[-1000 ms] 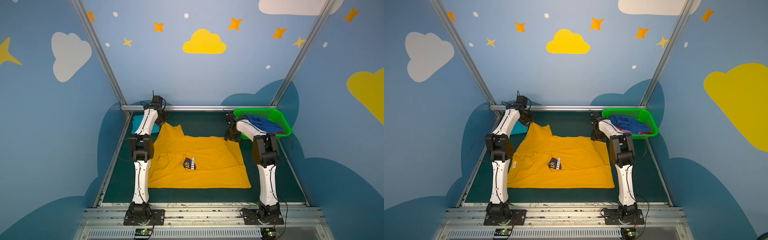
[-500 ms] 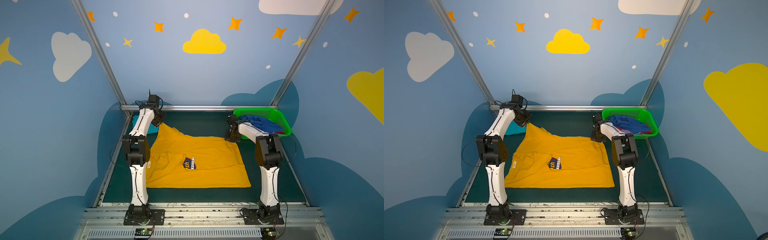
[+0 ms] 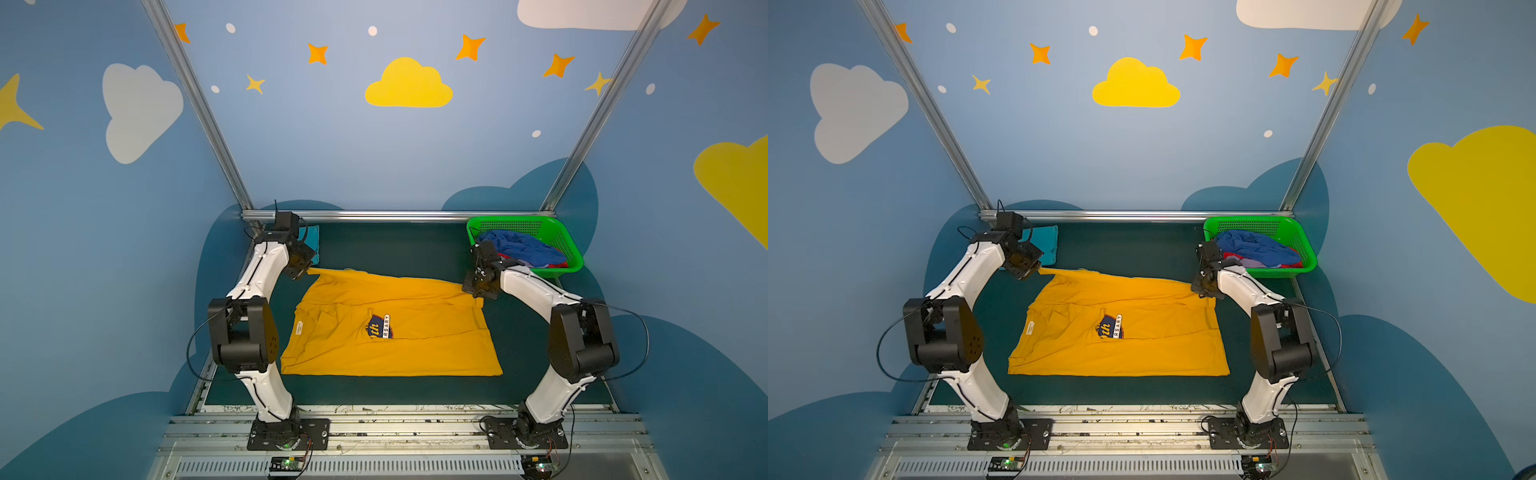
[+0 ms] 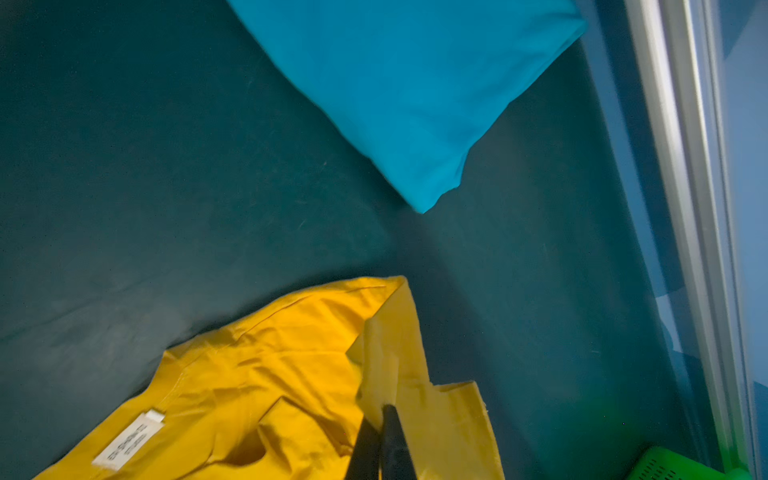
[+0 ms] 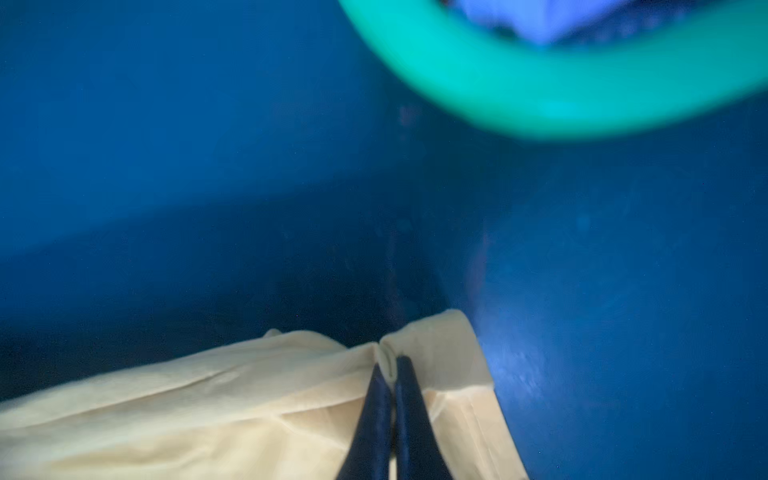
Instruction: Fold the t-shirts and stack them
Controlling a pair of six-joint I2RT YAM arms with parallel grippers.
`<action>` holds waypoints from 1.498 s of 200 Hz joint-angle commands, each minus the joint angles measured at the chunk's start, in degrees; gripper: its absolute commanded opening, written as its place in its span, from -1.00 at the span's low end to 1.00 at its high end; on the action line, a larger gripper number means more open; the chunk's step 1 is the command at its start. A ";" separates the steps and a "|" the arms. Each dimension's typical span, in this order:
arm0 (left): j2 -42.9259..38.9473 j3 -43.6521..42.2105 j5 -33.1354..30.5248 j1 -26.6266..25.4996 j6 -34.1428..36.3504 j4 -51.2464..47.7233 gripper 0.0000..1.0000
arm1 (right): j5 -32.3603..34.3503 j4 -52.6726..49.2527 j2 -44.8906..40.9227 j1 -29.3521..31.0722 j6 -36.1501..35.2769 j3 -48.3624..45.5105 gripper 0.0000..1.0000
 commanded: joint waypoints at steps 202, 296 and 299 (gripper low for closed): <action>-32.43 -45.37 -1.19 0.03 -4.95 -0.32 -0.93 | -2.30 6.46 -32.16 5.49 5.89 -36.61 -1.00; -39.00 -39.98 -8.07 -1.84 -5.81 -9.59 -0.37 | 4.02 -0.68 -46.37 4.10 13.67 -36.62 -0.06; -39.23 -39.31 -8.68 -2.09 -5.90 -9.96 -0.38 | 4.95 0.00 -47.61 4.10 13.67 -36.99 -0.13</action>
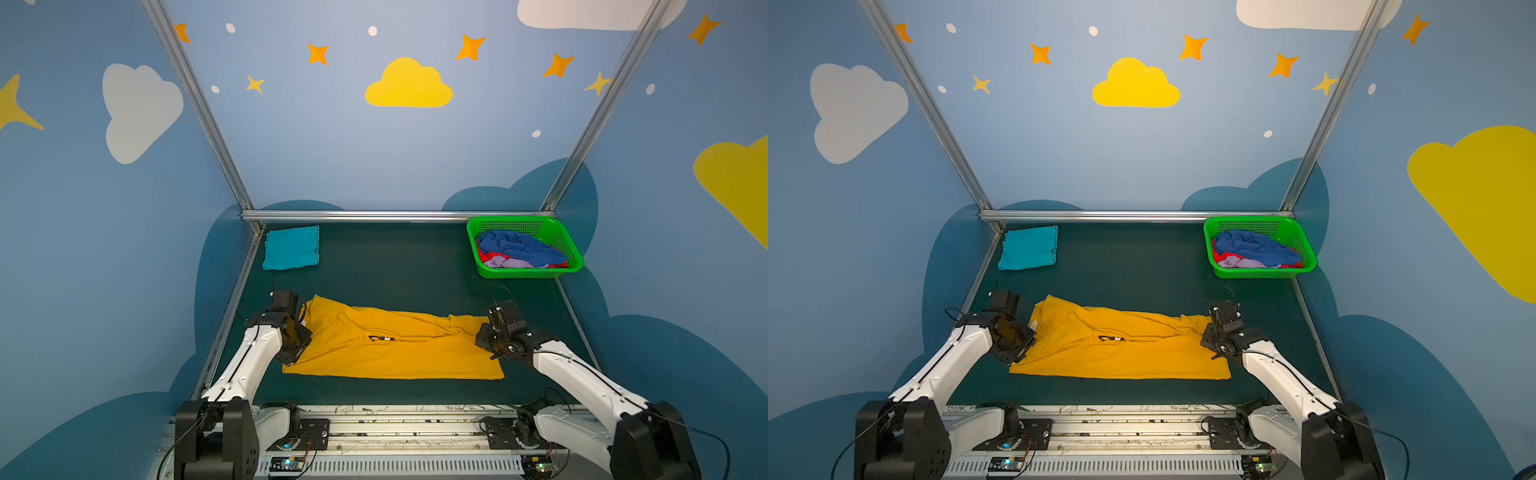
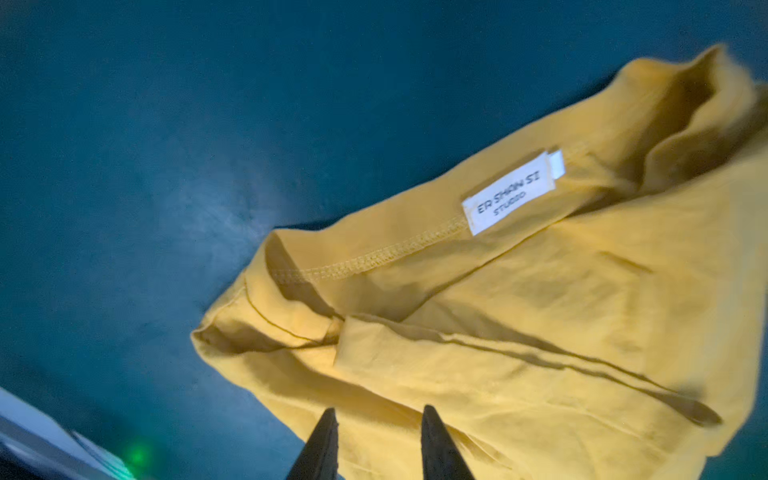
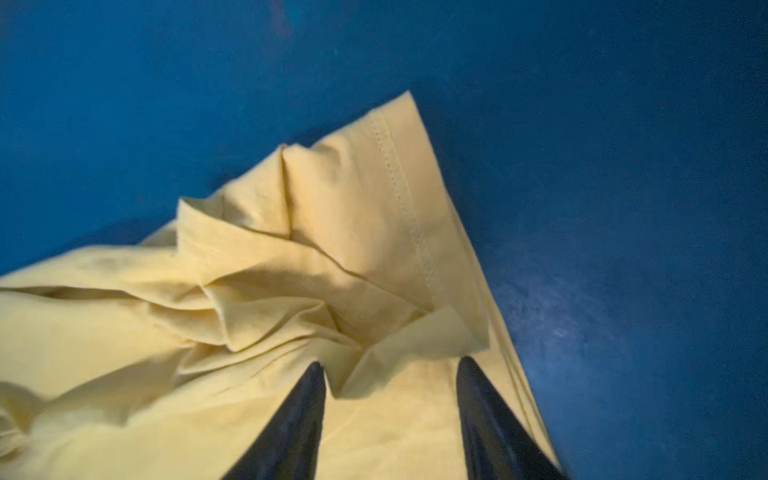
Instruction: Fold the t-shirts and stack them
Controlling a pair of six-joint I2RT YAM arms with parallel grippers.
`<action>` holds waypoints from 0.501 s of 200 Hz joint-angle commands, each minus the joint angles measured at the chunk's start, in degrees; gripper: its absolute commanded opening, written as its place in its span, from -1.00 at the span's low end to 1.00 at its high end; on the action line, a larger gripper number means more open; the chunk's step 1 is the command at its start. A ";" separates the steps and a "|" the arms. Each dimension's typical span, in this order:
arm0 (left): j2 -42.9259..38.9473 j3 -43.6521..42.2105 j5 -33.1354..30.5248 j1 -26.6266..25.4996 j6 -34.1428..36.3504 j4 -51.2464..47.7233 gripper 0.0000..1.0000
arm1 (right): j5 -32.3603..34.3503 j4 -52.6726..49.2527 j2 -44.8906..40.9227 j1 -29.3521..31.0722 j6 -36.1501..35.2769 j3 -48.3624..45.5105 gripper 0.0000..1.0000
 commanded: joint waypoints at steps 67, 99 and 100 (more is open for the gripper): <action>13.21 19.97 -18.14 -17.04 0.20 -4.40 -0.26 | -6.35 4.65 1.68 -0.53 -8.87 6.62 -0.72; 21.92 24.76 -22.23 -17.02 1.09 -3.81 0.26 | -11.48 -0.79 17.37 -0.53 -7.86 17.03 -0.28; 22.22 24.97 -22.36 -17.01 1.14 -3.85 0.27 | -11.48 -1.10 17.89 -0.55 -7.96 17.44 -0.28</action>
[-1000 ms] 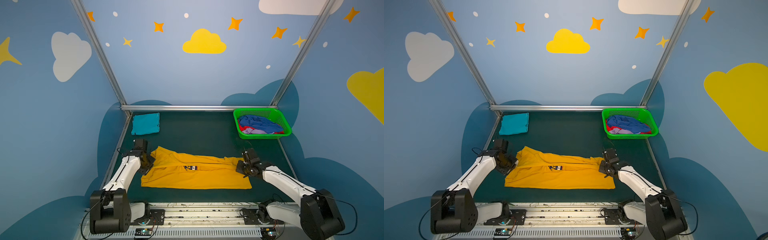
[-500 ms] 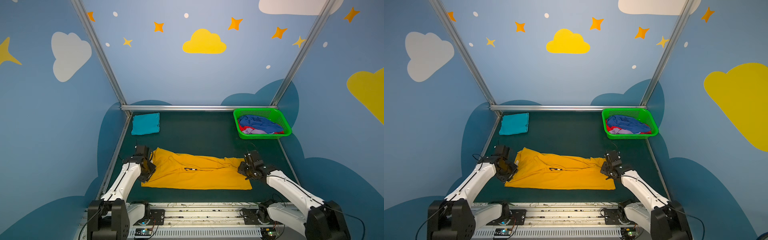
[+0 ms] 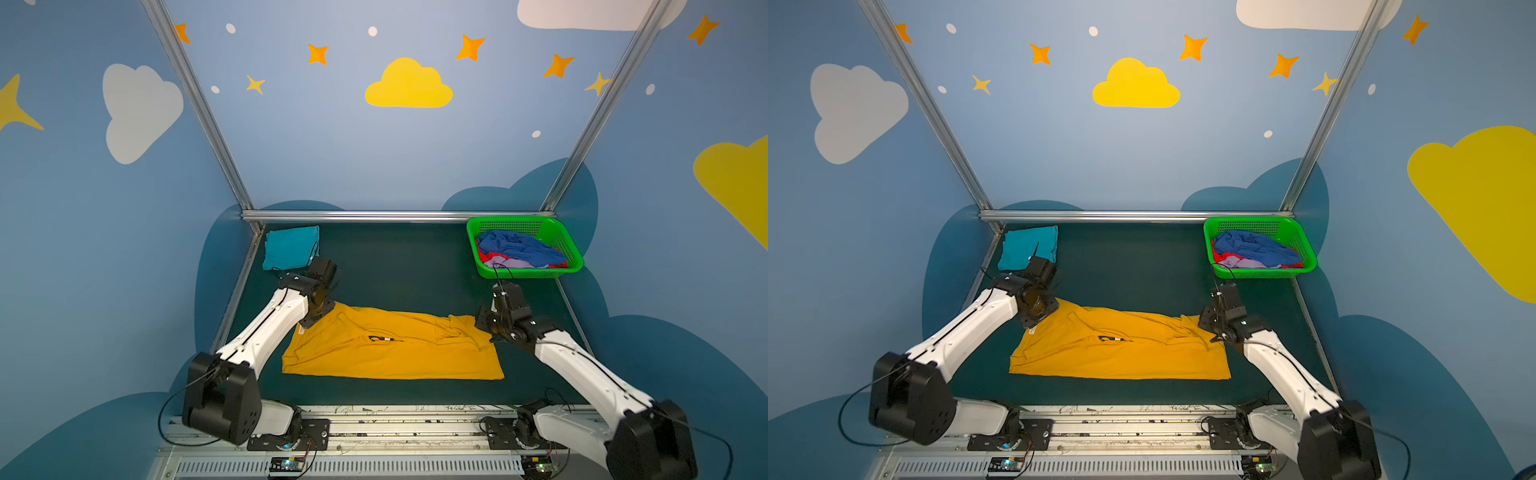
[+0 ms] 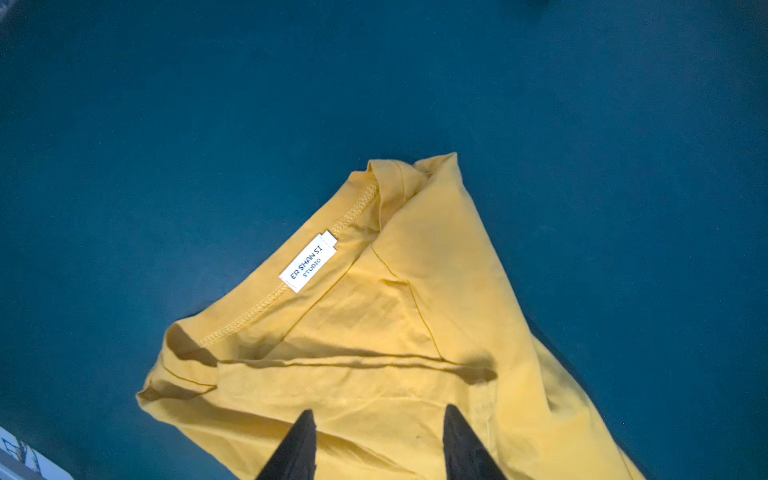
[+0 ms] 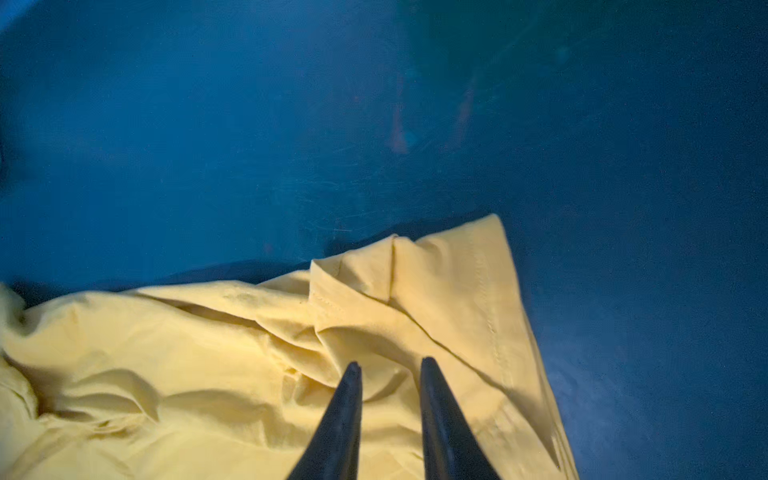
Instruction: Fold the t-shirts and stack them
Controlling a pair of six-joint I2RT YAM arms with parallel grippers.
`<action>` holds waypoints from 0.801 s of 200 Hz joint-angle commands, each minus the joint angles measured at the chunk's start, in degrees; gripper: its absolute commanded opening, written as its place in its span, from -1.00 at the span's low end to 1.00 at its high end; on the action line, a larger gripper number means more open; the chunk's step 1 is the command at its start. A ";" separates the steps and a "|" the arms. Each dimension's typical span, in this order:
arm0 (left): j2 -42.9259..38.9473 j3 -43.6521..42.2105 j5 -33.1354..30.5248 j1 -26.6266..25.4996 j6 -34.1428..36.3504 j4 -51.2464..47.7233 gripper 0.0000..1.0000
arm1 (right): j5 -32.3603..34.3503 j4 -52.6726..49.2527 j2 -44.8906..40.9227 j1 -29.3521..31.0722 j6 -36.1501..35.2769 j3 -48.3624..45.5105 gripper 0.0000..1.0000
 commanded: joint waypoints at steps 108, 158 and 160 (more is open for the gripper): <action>20.21 5.83 -4.09 7.11 2.68 1.86 0.27 | -15.62 -7.81 34.26 0.59 -5.25 20.23 -0.63; 23.69 4.80 -2.65 8.42 2.64 3.48 -0.42 | -10.21 -7.55 24.90 -2.31 -3.58 16.58 -1.00; 23.85 4.83 -2.65 8.51 2.64 3.52 -0.45 | -10.11 -7.67 24.65 -2.49 -3.63 16.45 -1.00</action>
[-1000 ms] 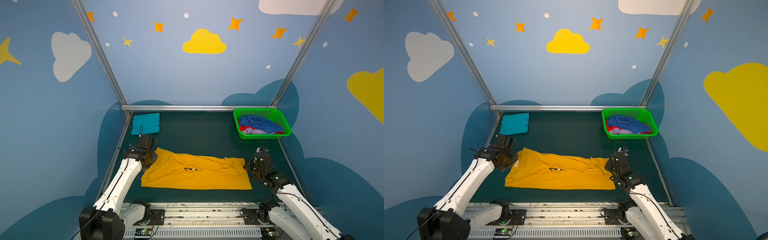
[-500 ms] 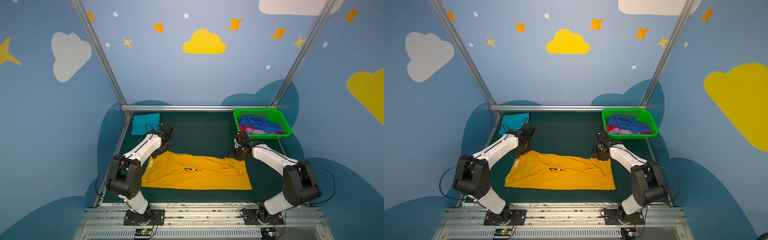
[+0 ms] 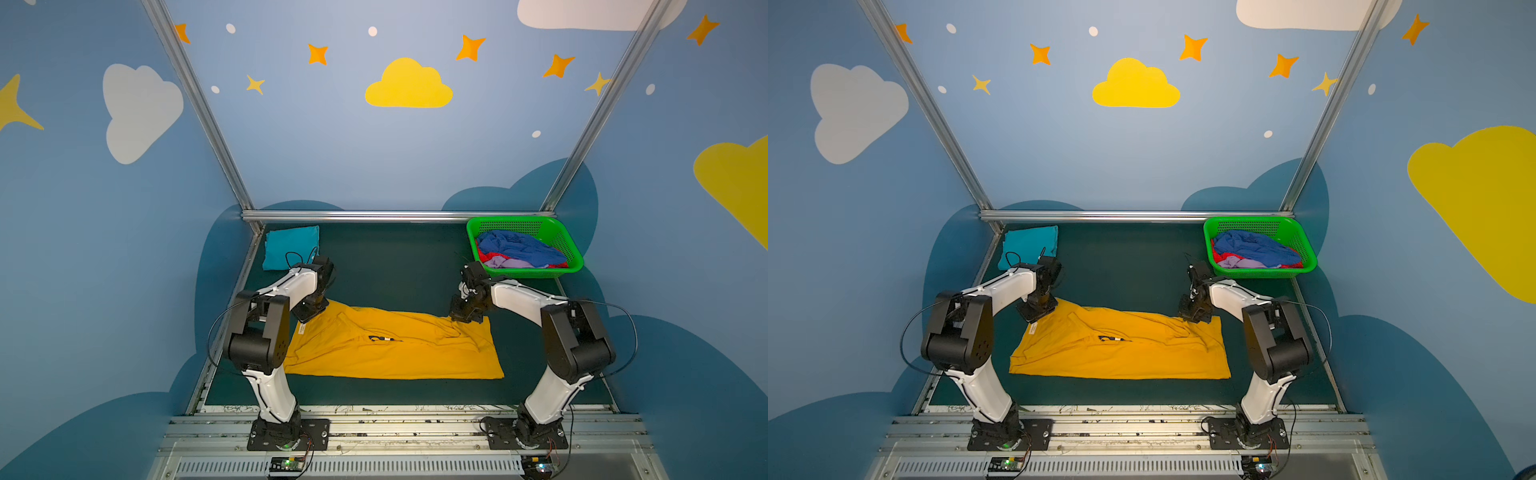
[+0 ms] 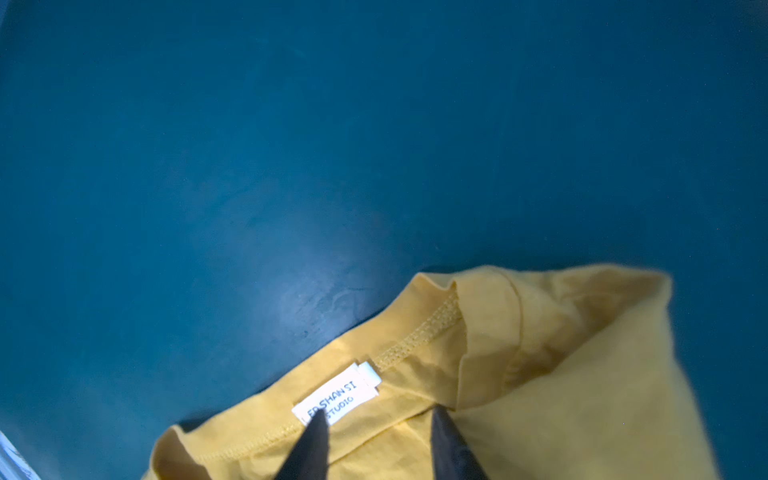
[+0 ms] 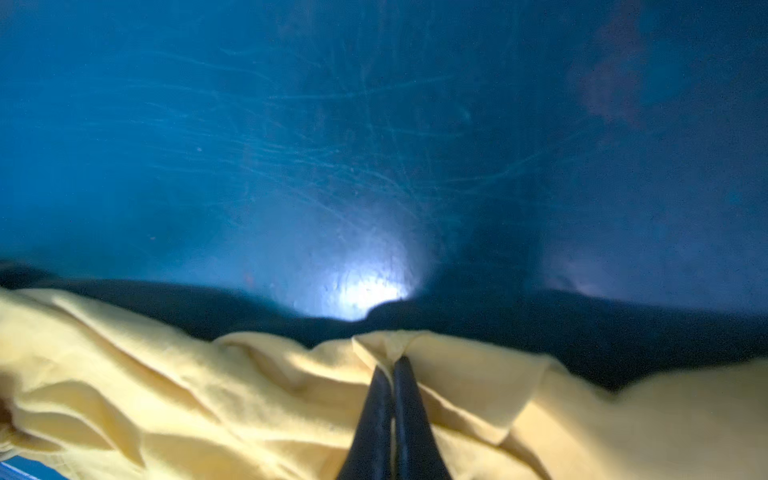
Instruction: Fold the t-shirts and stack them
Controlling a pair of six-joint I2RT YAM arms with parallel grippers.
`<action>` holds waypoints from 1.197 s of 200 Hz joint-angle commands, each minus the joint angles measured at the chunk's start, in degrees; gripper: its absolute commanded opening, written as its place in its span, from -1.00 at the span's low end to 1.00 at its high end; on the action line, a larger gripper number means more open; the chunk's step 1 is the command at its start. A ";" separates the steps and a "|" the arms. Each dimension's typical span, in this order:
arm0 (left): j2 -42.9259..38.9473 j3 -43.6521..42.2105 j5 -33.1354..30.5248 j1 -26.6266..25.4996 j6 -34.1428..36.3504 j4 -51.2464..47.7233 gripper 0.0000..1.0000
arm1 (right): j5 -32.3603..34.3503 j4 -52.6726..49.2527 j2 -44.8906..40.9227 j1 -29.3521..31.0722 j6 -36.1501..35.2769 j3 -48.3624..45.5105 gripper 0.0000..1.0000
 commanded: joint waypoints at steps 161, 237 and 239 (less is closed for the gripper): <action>3.55 -3.03 0.01 4.33 0.66 1.54 -0.91 | 7.47 -6.48 -16.54 -13.92 5.66 -10.34 -1.00; 1.10 -3.06 -0.54 4.36 1.16 0.14 -0.91 | -0.74 -6.38 -22.20 -17.33 7.20 -13.84 -0.62; 0.94 -3.05 -0.56 4.33 1.19 0.00 -0.91 | -0.92 -6.55 -22.62 -17.31 7.30 -14.13 -0.67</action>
